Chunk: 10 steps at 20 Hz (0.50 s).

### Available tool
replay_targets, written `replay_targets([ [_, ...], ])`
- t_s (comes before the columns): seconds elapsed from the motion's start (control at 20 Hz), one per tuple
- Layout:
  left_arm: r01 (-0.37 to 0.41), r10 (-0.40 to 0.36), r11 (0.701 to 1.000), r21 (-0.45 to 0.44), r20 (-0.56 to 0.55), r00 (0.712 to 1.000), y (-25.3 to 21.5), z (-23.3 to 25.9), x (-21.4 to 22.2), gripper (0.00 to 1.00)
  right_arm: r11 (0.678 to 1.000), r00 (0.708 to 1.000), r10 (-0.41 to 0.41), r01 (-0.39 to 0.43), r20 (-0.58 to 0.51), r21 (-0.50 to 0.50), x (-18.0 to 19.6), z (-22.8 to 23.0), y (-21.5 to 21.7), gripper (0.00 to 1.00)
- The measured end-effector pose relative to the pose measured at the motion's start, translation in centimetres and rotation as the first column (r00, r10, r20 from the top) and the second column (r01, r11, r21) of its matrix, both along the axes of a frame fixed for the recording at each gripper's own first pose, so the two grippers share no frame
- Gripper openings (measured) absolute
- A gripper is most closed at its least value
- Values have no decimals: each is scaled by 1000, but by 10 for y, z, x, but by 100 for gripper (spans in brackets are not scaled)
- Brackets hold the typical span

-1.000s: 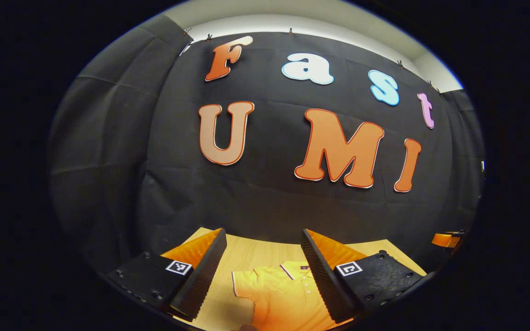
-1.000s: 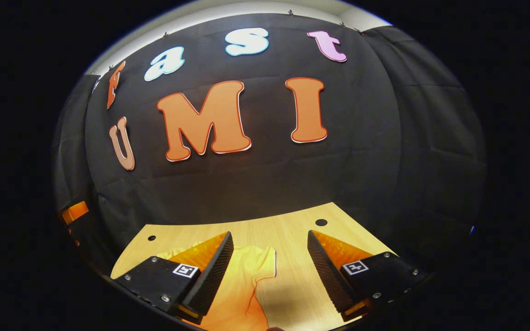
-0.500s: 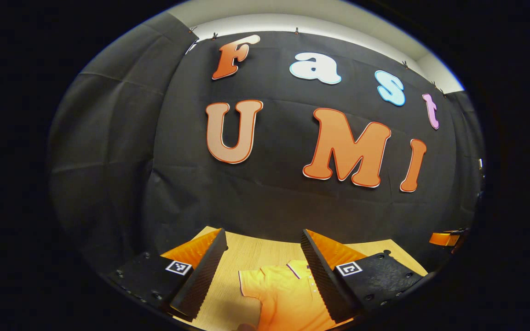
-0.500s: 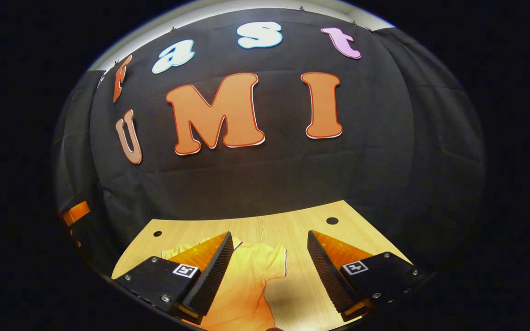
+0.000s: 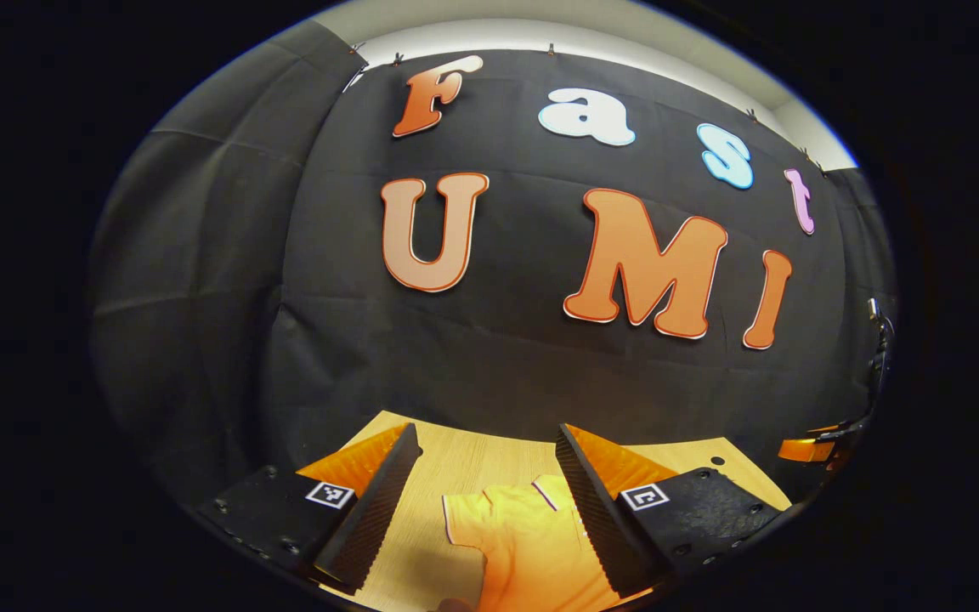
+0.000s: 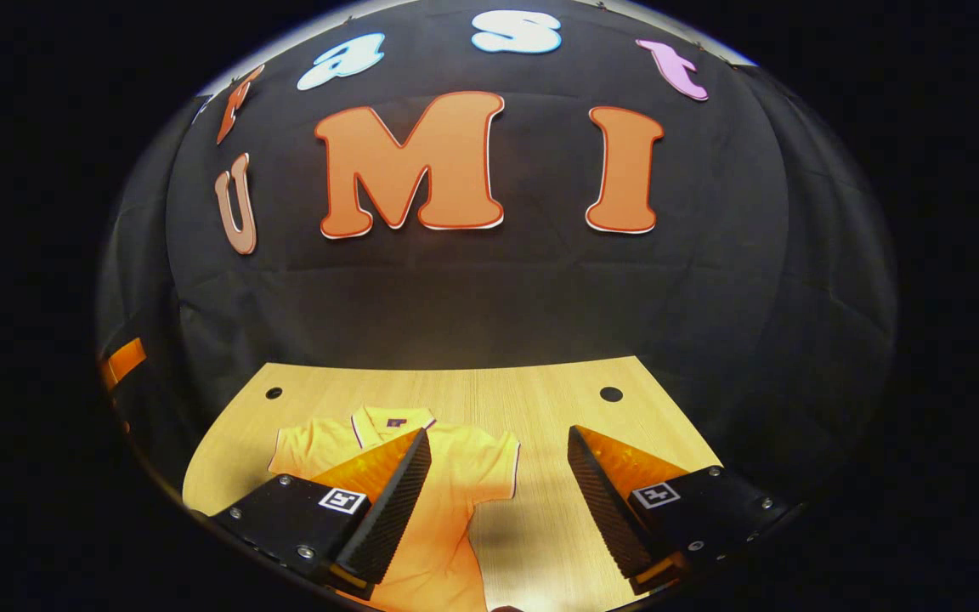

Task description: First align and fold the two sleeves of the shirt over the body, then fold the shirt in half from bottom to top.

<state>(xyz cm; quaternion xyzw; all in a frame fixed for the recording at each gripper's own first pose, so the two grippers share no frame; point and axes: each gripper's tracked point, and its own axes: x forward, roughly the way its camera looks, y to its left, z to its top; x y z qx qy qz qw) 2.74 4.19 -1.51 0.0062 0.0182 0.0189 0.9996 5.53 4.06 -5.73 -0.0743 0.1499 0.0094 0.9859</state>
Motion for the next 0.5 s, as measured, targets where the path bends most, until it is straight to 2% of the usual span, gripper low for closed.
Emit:
replay_targets([
  [0.15, -4, 4, 1000, -9, -9, 1000, 1, -4, 2, 98, 999, 996, 1, 2, -94, 36, 22, -9, -3, 98],
  [0.3, -14, 13, 1000, -11, -28, 1000, 6, -10, 9, 98, 997, 981, -32, 44, -192, 59, 49, -29, -17, 98],
  [0.5, -37, 37, 999, -9, -68, 997, 16, -24, 30, 98, 993, 938, -41, 78, -343, 94, 85, -72, -28, 98],
])
